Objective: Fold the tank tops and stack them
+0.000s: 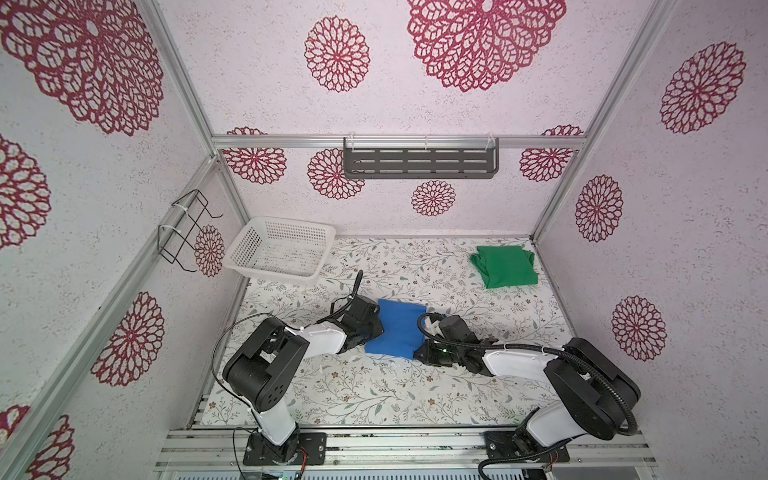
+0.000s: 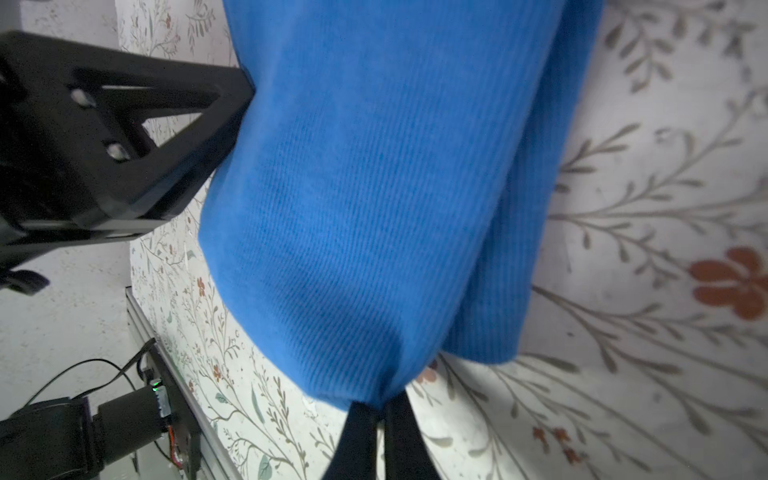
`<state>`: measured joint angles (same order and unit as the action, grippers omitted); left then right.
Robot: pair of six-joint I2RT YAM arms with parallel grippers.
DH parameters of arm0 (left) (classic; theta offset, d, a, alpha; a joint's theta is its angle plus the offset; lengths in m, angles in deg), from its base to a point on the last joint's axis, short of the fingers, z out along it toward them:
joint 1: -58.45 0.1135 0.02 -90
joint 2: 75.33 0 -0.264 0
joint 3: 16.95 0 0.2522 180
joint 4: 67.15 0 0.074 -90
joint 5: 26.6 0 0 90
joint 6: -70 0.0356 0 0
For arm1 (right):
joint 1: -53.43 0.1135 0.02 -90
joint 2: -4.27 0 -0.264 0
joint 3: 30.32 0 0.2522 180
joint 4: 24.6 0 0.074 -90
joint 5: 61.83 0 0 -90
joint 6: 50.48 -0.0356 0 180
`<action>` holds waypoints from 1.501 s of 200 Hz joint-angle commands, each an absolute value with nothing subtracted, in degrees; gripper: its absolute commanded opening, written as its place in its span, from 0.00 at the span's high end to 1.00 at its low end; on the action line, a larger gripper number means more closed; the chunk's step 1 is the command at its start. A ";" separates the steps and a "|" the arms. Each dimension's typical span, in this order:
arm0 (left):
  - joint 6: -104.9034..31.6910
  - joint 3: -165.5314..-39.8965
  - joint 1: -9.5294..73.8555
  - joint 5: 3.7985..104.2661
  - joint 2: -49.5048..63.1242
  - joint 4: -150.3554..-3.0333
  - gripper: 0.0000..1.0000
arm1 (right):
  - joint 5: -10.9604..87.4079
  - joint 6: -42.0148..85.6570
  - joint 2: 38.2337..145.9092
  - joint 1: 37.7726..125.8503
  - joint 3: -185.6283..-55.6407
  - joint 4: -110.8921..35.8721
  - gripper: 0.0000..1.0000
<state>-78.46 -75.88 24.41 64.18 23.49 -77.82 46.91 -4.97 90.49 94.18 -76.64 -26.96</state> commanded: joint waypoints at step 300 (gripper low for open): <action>-68.91 -77.76 32.46 55.91 13.00 -87.04 0.09 | 54.08 10.52 85.51 77.03 -85.12 -45.19 0.40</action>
<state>-73.52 -76.36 28.85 61.60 13.15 -86.32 50.69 6.07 82.07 78.97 -81.42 -42.07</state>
